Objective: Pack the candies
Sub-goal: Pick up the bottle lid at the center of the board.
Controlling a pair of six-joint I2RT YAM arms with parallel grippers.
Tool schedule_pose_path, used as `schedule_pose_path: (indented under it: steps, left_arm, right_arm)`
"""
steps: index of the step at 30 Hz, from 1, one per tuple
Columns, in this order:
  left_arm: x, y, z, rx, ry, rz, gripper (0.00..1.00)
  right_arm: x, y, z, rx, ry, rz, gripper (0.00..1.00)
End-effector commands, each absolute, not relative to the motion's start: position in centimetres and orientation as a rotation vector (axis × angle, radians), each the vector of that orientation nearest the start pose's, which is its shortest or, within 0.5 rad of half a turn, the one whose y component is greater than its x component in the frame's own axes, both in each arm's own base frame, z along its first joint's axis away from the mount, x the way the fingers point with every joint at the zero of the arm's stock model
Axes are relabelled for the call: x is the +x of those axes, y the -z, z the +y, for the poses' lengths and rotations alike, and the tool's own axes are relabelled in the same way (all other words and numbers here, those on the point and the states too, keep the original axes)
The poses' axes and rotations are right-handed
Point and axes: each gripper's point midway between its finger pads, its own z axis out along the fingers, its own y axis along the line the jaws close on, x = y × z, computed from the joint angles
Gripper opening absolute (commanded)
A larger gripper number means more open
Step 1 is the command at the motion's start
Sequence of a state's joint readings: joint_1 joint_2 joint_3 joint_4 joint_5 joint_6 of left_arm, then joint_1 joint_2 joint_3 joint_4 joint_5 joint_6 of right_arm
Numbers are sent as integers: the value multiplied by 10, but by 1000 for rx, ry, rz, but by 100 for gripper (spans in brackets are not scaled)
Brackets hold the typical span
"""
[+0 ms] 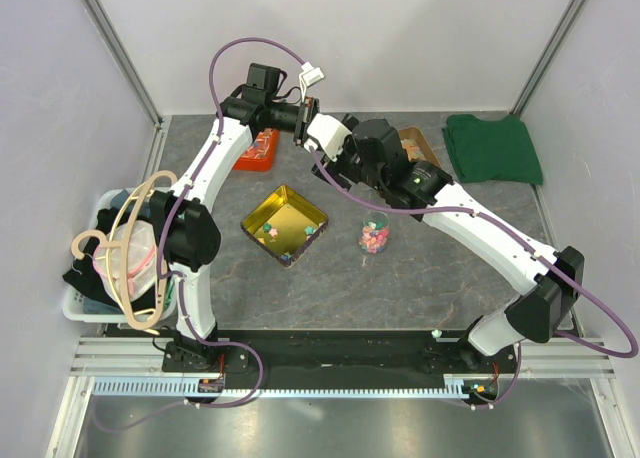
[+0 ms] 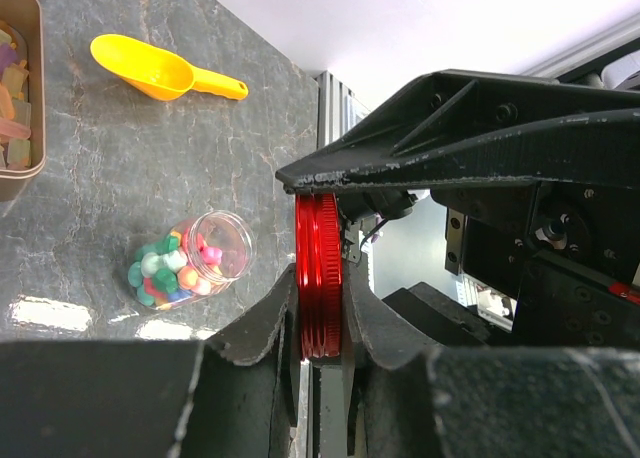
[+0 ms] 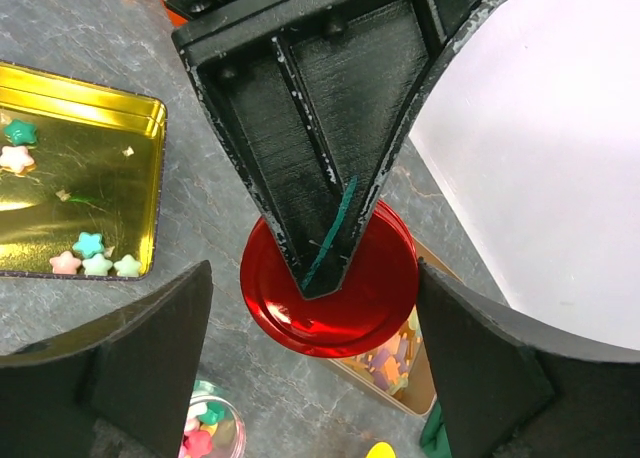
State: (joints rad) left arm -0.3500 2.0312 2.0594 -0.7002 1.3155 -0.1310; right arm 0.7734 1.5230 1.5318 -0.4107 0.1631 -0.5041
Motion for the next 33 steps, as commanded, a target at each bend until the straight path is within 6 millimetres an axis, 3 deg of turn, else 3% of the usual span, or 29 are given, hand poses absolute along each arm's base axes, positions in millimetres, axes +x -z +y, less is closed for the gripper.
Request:
schedule_pose_path:
  steps: [1, 9, 11, 17, 19, 22, 23, 25, 29, 33]
  left_arm:
    - [348, -341, -311, 990, 1737, 1827, 7]
    - [348, -341, -311, 989, 1737, 1826, 7]
    - [347, -341, -311, 990, 1737, 1827, 7]
    - [349, -339, -312, 985, 1736, 1834, 8]
    - [349, -338, -312, 985, 1736, 1834, 16]
    - [350, -337, -312, 985, 1730, 1835, 35]
    - [351, -338, -311, 982, 1723, 1835, 46]
    - [354, -336, -309, 975, 1713, 1838, 57]
    - [365, -333, -301, 943, 1690, 1849, 68]
    - [393, -323, -277, 860, 1595, 1880, 80]
  right_arm:
    - [364, -333, 290, -1051, -22, 1590, 86]
    - [363, -334, 288, -1058, -7, 1583, 70]
    - [362, -333, 288, -1063, -12, 1584, 59]
    - [360, -335, 290, -1072, -22, 1583, 50]
    - [360, -333, 290, -1074, -21, 1585, 49]
    - [359, -332, 289, -1079, -23, 1587, 48]
    - [358, -331, 289, -1081, -22, 1589, 48]
    - [357, -330, 287, -1084, -22, 1593, 48]
    - [354, -329, 283, -1085, -17, 1595, 48]
    - [348, -325, 272, -1090, 8, 1609, 48]
